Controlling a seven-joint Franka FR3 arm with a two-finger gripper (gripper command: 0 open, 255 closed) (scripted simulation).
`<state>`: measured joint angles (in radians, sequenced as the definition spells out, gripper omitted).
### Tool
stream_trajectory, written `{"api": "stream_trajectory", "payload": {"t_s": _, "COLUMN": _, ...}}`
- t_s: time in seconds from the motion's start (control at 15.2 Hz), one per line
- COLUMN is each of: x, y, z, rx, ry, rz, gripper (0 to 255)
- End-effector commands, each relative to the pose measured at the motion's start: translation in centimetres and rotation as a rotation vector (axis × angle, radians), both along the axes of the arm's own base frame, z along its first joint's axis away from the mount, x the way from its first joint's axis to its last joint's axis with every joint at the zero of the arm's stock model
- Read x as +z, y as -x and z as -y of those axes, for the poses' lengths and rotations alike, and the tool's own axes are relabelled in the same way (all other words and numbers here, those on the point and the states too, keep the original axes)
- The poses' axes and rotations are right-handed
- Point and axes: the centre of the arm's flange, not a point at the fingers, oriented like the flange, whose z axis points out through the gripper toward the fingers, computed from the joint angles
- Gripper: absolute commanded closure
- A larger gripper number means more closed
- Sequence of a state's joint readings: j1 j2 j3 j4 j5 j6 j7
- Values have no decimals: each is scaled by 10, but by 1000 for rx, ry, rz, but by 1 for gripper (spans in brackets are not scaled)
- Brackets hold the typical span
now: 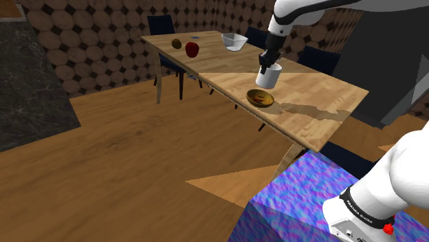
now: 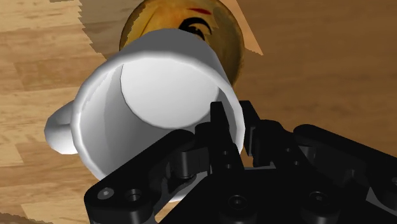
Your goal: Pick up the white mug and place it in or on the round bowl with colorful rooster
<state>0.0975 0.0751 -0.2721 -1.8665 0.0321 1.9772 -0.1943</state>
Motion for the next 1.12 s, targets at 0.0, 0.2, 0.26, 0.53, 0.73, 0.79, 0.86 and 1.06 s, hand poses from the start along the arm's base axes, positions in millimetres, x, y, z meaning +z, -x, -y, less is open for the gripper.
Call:
{"api": "stream_trajectory", "payload": {"t_s": 0.0, "x": -10, "y": 0, "z": 1, "rx": 0, "ry": 0, "rz": 1, "gripper": 255}}
{"api": "stream_trajectory", "payload": {"t_s": 0.2, "x": -26, "y": 0, "z": 1, "rx": 0, "ry": 0, "rz": 1, "gripper": 255}}
{"api": "stream_trajectory", "payload": {"t_s": 0.26, "x": -32, "y": 0, "z": 1, "rx": 0, "ry": 0, "rz": 1, "gripper": 255}}
{"api": "stream_trajectory", "payload": {"t_s": 0.53, "x": -53, "y": 0, "z": 1, "rx": 0, "ry": 0, "rz": 1, "gripper": 255}}
{"api": "stream_trajectory", "payload": {"t_s": 0.73, "x": -64, "y": 0, "z": 1, "rx": 0, "ry": 0, "rz": 1, "gripper": 255}}
{"api": "stream_trajectory", "payload": {"t_s": 0.79, "x": -64, "y": 0, "z": 1, "rx": 0, "ry": 0, "rz": 1, "gripper": 255}}
{"api": "stream_trajectory", "payload": {"t_s": 0.86, "x": -64, "y": 0, "z": 1, "rx": 0, "ry": 0, "rz": 1, "gripper": 255}}
{"api": "stream_trajectory", "payload": {"t_s": 1.06, "x": -64, "y": 0, "z": 1, "rx": 0, "ry": 0, "rz": 1, "gripper": 255}}
